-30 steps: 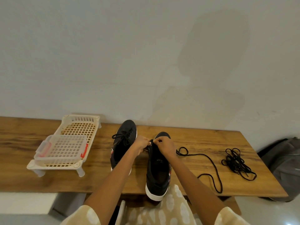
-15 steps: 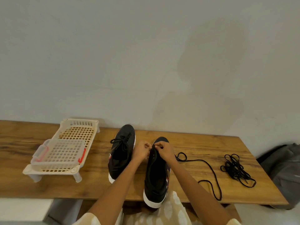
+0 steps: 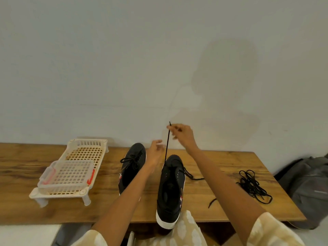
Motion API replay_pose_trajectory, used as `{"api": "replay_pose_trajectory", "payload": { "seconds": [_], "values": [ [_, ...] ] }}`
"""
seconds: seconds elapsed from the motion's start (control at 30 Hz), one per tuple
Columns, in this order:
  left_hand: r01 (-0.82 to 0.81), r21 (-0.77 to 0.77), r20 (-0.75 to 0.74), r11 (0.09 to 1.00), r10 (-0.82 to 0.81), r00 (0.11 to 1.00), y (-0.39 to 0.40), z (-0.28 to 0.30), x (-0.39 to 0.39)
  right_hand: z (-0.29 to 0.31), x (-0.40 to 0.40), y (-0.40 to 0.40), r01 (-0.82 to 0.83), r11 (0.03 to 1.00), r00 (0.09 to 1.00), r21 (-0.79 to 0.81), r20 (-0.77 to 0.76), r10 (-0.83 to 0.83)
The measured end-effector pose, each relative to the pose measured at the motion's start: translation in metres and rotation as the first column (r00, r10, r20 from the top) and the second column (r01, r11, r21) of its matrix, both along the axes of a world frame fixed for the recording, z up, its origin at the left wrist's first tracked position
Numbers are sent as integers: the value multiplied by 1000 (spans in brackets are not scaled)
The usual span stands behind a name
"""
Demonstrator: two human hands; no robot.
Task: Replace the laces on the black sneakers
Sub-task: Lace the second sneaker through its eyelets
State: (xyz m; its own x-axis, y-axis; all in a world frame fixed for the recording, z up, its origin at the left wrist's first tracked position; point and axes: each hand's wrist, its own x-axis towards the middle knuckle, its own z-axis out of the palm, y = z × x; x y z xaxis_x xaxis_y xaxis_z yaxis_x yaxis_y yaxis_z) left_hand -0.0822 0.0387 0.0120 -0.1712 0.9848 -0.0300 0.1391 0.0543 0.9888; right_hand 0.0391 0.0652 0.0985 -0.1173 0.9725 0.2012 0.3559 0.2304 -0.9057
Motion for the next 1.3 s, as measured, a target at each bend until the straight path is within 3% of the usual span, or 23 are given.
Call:
{"api": "replay_pose_trajectory", "payload": {
  "seconds": [0.13,0.23,0.3,0.37,0.43,0.5,0.6,0.67,0.77,0.83,0.87,0.93,1.03,1.23,1.3],
  "values": [
    [200,-181,-232,963,-240,943,-9,-10,5,80,2,4,9,994,897,108,-441,39],
    [51,-66,-289,997,-68,955,-13,6,9,118,10,2,13,986,803,167,-589,89],
    [-112,49,-123,992,117,985,-14,32,5,118,16,0,31,984,869,177,-492,61],
    [-211,133,39,969,207,978,-14,63,-1,99,21,-5,36,989,964,143,-267,4],
    [-241,217,82,946,229,970,-12,91,-6,71,22,-11,0,996,1000,89,25,-2],
    [-258,300,99,918,239,966,-14,119,-10,49,18,-22,-42,998,977,56,210,29],
    [-322,336,157,885,285,946,-16,138,-12,24,10,-36,-25,999,988,37,156,19],
    [-340,338,98,878,327,940,-16,136,-16,16,6,-42,9,1000,996,11,90,-10],
    [-162,214,-357,963,232,905,-15,115,-25,10,4,-44,64,997,998,-44,-3,-64],
    [-30,67,-623,997,66,780,-16,95,-25,6,5,-42,89,993,995,-71,-26,-91],
    [29,37,-676,999,3,737,-17,89,-22,4,6,-42,95,992,995,-89,-22,-97],
    [157,37,-653,987,-95,751,-16,78,-11,-4,8,-41,101,987,995,-124,-3,-102],
    [265,17,-433,964,-232,871,-13,69,4,-15,12,-39,100,982,995,-161,6,-100],
    [77,49,-337,996,-56,940,0,39,18,-46,33,-31,-6,973,999,-229,36,15],
    [3,59,-294,998,14,956,5,30,21,-63,43,-22,59,954,984,-293,179,-6]
  ]
}}
